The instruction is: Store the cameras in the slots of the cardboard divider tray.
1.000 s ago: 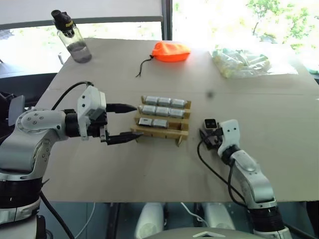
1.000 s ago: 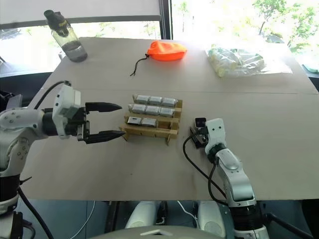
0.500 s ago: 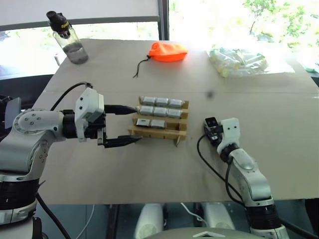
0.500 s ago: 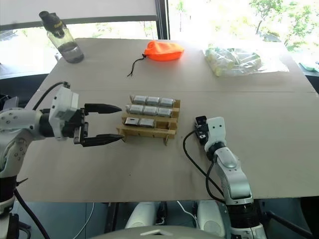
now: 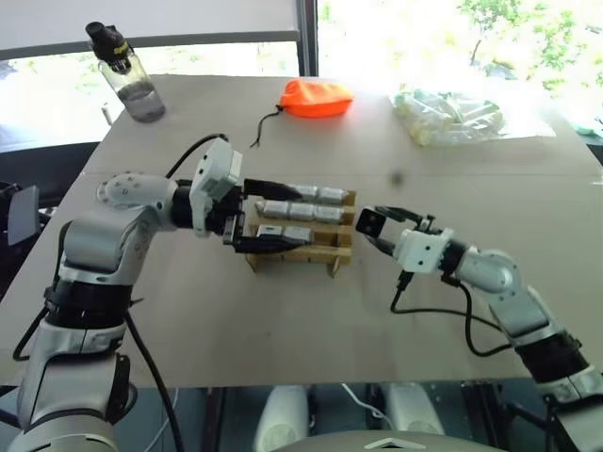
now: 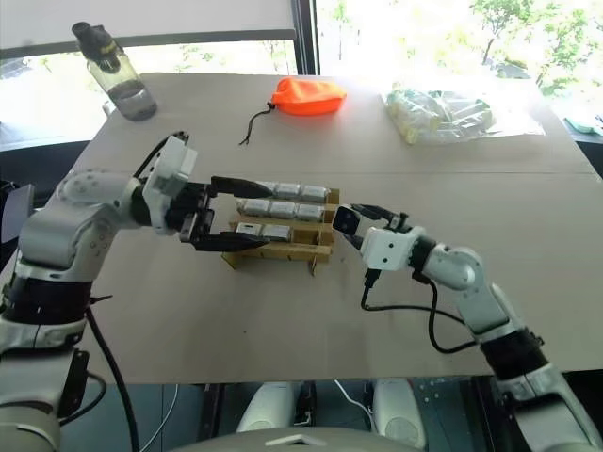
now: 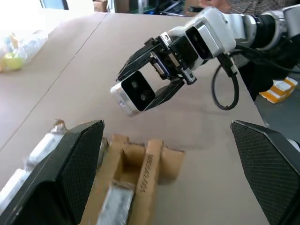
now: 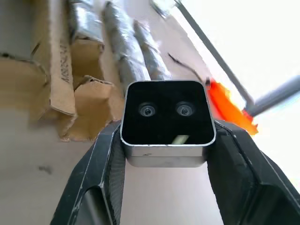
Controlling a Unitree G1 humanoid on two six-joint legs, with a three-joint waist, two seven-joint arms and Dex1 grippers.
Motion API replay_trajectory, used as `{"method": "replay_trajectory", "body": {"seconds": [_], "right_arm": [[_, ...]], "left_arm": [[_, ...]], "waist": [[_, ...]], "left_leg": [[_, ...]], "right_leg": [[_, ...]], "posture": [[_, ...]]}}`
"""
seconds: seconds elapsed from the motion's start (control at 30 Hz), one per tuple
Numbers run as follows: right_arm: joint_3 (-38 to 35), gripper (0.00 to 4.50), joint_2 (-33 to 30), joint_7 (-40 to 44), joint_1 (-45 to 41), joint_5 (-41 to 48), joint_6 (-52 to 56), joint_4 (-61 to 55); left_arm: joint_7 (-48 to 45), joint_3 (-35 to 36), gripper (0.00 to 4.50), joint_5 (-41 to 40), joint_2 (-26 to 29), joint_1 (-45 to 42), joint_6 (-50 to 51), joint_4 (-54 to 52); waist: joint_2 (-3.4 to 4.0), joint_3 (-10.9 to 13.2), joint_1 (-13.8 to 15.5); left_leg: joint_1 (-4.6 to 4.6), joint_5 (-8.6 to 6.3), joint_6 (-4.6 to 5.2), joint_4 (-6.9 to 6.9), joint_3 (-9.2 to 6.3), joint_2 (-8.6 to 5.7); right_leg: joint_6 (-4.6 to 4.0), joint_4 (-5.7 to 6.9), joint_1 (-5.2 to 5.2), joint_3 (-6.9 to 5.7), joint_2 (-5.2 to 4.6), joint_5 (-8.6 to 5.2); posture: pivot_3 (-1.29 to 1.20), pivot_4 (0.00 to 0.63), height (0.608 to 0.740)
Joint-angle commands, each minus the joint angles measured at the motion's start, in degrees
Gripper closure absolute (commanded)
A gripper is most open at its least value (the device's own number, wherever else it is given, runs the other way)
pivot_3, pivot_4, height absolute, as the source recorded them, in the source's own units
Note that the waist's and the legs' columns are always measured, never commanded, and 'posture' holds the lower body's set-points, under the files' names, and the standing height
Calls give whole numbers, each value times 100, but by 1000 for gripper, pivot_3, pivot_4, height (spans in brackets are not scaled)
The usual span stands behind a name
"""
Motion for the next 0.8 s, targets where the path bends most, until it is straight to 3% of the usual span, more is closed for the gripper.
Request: {"method": "replay_trajectory", "body": {"seconds": [0.03, 0.37, 0.6, 0.7, 0.8], "right_arm": [[153, 2601, -169, -97, -465, -625, -892, 120], [377, 2601, 32, -1031, -1283, -2205, -1885, 175], [378, 2601, 46, -1376, -1293, -2480, -2055, 313], [392, 2601, 62, -1455, -1303, -2540, -2088, 364], [414, 2601, 74, -1518, -1284, -2549, -2122, 432]], "left_arm": [[-180, -270, 0, 243, -260, -437, -139, 592], [-629, -820, 0, 806, -840, -1278, -288, 1689], [-770, -815, 0, 935, -943, -1318, -224, 1726], [-797, -802, 674, 934, -950, -1281, -136, 1658], [-859, -832, 1950, 921, -948, -1196, -17, 1507]], "waist": [[0, 0, 2], [-3, 1, 3], [-3, 1, 1], [-3, 1, -2], [-3, 1, -3]], "left_leg": [[-4, 0, 0, -1, 0, 0], [-55, 1, -3, 9, 18, 5], [-57, 2, -3, 16, 24, 7], [-56, 3, -5, 16, 23, 8], [-56, 4, -6, 15, 23, 9]], "right_leg": [[0, -2, -2, -2, 0, 0], [1, 1, -45, -16, -5, 1], [1, 2, -45, -16, -10, 2], [1, 5, -45, -17, -9, 1], [1, 5, -45, -17, -9, 1]], "posture": [[0, 150, 726], [0, 150, 726], [0, 150, 726], [0, 150, 726], [0, 150, 726]]}}
